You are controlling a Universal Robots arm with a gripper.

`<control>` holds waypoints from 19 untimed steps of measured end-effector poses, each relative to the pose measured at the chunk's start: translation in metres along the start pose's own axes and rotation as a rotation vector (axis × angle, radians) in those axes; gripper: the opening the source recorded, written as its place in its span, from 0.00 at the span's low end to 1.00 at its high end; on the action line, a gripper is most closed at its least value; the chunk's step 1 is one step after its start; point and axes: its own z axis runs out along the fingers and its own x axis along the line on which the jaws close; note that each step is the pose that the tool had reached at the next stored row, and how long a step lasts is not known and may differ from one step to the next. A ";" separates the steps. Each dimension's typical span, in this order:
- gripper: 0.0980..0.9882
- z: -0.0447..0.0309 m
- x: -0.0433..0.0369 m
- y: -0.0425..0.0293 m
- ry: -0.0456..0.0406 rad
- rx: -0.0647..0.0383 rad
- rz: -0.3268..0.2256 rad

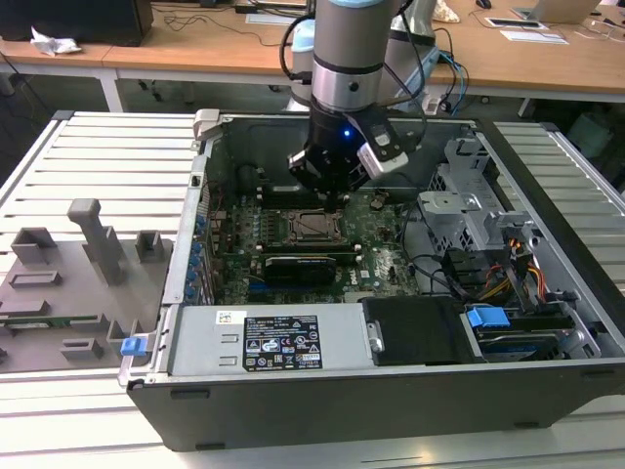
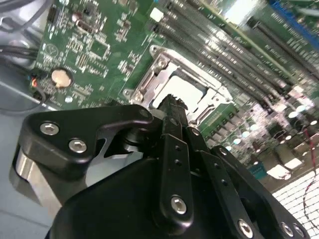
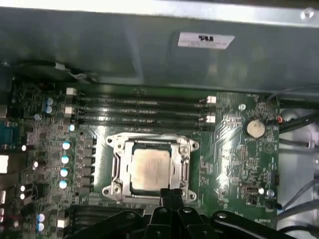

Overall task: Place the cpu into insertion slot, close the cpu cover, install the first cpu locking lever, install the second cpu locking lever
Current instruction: 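Install the second cpu locking lever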

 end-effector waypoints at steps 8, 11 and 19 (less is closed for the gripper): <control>0.01 -0.0014 0.0014 -0.0270 -0.0023 -0.044 0.001; 0.01 -0.0019 0.0016 -0.0316 -0.0023 -0.044 0.001; 0.01 -0.0030 0.0022 -0.0431 -0.0024 -0.046 0.001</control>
